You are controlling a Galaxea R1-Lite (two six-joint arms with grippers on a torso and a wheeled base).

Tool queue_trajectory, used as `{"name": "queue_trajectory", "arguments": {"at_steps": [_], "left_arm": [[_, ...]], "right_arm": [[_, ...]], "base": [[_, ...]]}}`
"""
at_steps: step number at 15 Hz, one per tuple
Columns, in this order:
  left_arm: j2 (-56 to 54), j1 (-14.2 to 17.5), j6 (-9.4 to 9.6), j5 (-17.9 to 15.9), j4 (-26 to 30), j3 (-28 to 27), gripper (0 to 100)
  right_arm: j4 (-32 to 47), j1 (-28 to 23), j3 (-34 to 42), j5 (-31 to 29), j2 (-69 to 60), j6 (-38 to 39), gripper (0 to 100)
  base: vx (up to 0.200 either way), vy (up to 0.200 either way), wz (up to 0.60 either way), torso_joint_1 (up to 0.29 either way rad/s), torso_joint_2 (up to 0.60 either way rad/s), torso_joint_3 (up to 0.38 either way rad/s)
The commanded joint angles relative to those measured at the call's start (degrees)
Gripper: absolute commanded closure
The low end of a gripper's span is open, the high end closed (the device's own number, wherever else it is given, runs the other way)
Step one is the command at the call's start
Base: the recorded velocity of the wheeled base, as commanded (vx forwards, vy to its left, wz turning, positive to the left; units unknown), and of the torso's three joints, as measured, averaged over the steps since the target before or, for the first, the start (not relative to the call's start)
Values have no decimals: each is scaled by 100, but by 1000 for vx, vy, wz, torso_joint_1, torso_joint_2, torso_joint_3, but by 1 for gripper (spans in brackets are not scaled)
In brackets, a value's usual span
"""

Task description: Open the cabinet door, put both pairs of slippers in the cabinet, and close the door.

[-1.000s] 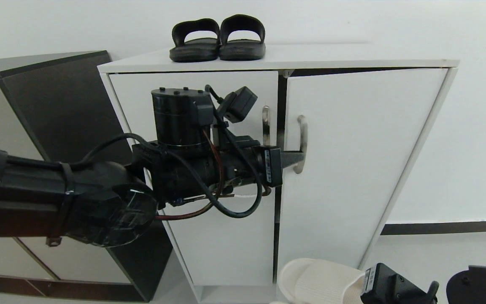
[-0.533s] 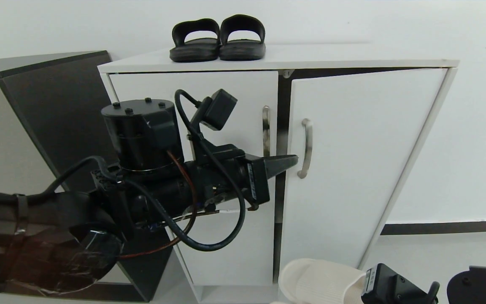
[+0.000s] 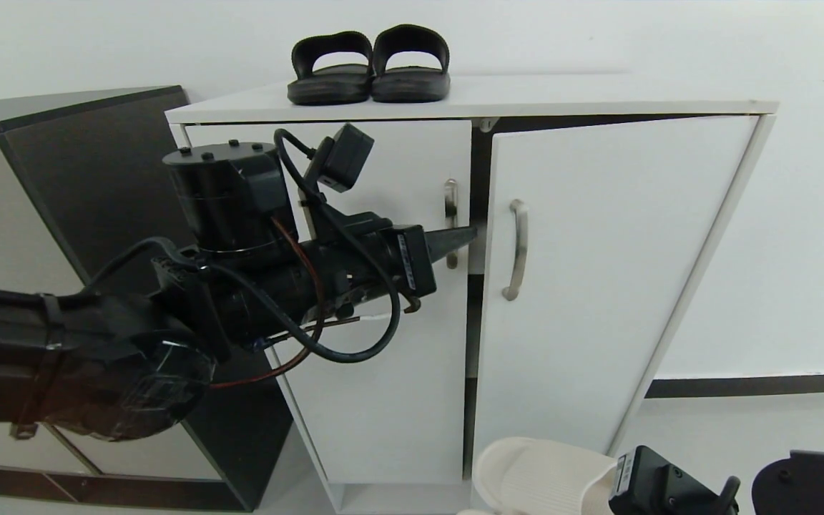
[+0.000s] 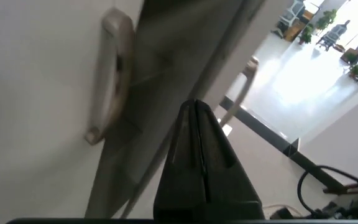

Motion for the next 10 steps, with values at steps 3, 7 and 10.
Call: {"name": "queue_trajectory", "arguments": {"at_steps": [3, 7, 10], "left_arm": [[368, 98, -57, -1, 15, -416, 100], [596, 151, -57, -1, 15, -715, 100], [948, 159, -57, -1, 138, -1251, 100]], "right_arm": [[-2, 1, -9, 0, 30, -1, 100], [-2, 1, -9, 0, 39, -1, 100], [-2, 1, 0, 36, 48, -1, 100]], "base": [[0, 0, 0, 0, 0, 0], [0, 0, 0, 0, 0, 0], [0, 0, 0, 0, 0, 0]]}}
